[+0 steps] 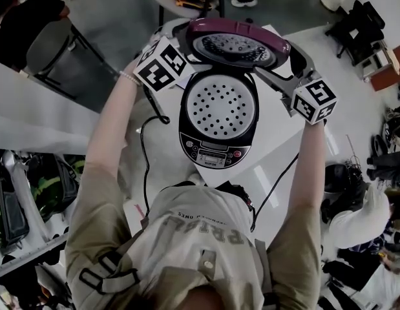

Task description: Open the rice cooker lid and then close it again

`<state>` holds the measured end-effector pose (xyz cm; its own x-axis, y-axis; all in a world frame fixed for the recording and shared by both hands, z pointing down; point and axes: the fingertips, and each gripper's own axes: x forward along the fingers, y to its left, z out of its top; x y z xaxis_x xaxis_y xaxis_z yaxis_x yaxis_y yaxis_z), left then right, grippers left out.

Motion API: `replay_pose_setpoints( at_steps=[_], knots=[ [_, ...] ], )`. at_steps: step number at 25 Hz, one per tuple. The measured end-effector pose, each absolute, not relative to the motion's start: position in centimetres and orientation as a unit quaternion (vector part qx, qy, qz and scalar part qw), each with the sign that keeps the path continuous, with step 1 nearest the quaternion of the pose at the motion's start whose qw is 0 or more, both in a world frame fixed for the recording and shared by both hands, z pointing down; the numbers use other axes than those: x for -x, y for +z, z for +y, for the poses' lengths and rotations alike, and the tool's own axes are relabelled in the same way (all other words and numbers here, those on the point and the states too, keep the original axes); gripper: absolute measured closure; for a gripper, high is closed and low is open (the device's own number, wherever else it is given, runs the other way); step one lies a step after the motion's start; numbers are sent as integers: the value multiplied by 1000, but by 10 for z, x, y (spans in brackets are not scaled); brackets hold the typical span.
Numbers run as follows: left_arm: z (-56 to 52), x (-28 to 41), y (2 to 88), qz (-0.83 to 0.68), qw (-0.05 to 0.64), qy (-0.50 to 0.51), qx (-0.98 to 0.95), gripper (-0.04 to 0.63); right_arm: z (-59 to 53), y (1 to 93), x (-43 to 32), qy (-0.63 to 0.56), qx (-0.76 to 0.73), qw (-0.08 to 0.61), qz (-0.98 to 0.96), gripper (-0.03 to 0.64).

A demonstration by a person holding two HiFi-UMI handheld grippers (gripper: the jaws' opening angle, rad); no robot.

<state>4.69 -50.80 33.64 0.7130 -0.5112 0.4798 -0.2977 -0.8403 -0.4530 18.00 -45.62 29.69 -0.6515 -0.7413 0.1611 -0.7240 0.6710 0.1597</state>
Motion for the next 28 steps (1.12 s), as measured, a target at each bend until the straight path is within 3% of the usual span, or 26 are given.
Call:
replay_pose_setpoints(
  at_steps=[28],
  knots=[
    [-389, -5, 397, 134, 232, -410, 872, 48, -342, 360, -146, -45, -332, 243, -910, 112]
  ],
)
